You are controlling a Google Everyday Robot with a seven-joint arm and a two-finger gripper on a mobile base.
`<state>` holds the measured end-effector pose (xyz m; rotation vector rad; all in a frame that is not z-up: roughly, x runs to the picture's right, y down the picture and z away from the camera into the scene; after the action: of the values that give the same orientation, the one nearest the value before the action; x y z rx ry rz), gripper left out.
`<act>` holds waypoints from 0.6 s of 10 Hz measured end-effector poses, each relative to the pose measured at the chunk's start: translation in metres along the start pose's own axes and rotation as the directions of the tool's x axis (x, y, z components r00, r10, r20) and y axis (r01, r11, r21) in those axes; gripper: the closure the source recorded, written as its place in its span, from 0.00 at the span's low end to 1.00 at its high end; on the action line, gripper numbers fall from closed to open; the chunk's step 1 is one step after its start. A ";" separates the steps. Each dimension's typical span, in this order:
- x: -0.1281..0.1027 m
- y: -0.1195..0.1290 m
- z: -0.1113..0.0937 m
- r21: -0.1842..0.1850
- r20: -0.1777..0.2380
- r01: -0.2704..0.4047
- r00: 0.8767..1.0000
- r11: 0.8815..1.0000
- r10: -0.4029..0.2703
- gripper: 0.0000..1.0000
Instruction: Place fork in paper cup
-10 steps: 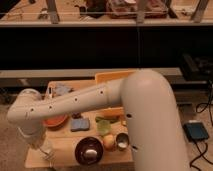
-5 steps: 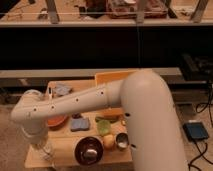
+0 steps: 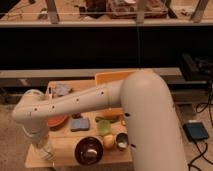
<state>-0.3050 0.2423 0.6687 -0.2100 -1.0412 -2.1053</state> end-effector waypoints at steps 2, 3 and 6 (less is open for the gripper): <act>0.000 0.003 -0.001 -0.004 0.000 -0.004 1.000 1.000 0.004 0.37; 0.000 0.004 -0.001 -0.004 -0.001 -0.007 1.000 1.000 0.007 0.37; 0.000 0.006 -0.001 -0.001 -0.005 -0.011 1.000 1.000 0.011 0.37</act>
<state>-0.3007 0.2387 0.6716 -0.2108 -1.0335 -2.0959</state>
